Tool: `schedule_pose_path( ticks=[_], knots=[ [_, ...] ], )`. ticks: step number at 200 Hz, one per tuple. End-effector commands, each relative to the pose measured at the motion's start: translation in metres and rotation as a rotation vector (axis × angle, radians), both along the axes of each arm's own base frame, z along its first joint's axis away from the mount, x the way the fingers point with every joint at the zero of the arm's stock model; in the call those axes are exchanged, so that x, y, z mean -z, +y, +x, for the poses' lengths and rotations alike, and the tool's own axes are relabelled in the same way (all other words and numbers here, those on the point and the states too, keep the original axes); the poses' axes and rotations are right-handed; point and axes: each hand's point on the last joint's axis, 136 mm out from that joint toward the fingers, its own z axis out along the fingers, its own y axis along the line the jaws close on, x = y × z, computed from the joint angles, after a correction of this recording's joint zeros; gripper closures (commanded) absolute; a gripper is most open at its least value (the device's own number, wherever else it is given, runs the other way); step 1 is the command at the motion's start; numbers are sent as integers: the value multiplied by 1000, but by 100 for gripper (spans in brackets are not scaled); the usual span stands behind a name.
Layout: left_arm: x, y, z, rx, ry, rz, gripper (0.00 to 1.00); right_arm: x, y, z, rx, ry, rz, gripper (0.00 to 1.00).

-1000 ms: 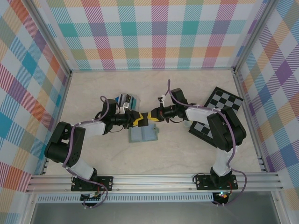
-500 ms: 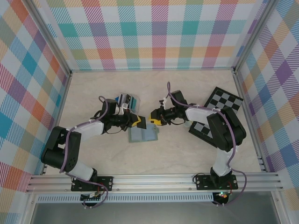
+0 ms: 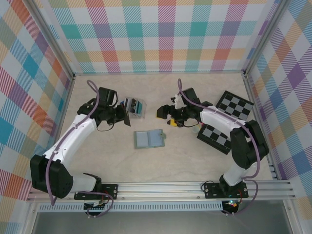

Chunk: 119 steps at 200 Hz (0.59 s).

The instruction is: Take the credit cards out of the card holder

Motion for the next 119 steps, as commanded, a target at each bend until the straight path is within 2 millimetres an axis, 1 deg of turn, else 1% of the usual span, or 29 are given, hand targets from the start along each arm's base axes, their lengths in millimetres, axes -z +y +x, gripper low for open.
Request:
schedule_pose_path(
  ticks=[1, 16, 26, 43, 49, 62, 84, 102, 119],
  knots=[
    [-11, 24, -6, 88, -30, 200, 100, -14, -12, 1, -3, -93, -58, 0],
    [-23, 15, 6, 163, -104, 200, 100, -16, -16, 0, 3, -113, -73, 0],
    [-27, 9, 13, 205, -133, 196, 100, -17, -18, 0, 9, -123, -80, 0],
    [-29, -4, 27, 272, -149, 180, 100, -15, -21, -1, 18, -129, -90, 0],
    [-28, -6, 34, 275, -153, 179, 100, -14, -22, -2, 18, -129, -91, 0],
    [-23, -8, 50, 270, -144, 178, 100, -12, -23, -3, 15, -128, -97, 0],
    [-5, -9, 82, 201, -108, 177, 100, -9, -24, -6, 5, -128, -102, 0],
    [9, -12, 101, 178, -73, 182, 100, -8, -25, -7, 4, -123, -105, 0],
    [22, -14, 115, 175, -48, 184, 100, -7, -26, -10, 5, -119, -103, 0]
  ],
)
